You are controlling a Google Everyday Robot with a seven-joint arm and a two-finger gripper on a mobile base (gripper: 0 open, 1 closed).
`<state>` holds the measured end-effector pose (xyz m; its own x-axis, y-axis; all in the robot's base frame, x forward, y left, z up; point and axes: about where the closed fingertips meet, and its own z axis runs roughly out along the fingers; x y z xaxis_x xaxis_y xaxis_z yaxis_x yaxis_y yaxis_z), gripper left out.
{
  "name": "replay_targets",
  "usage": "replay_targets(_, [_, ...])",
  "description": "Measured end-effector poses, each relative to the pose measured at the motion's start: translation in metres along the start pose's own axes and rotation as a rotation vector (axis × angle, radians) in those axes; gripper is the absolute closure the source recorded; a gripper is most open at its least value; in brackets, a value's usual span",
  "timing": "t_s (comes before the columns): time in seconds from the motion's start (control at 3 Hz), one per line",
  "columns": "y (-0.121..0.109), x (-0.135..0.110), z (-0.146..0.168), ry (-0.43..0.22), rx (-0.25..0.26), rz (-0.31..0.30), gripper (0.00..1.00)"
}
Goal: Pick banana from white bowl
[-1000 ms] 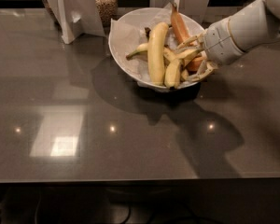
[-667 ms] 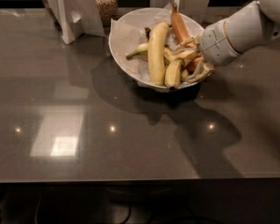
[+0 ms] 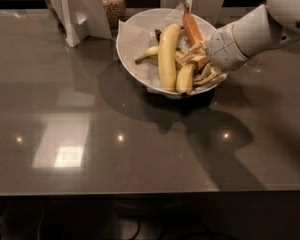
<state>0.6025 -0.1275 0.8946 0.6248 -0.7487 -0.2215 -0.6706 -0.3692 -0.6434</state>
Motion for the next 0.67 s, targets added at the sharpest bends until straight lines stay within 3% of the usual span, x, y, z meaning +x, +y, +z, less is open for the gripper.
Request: replay_targets(0.67, [-0.0012, -0.0006, -0.0072, 0.01, -0.008, -0.012, 1.0])
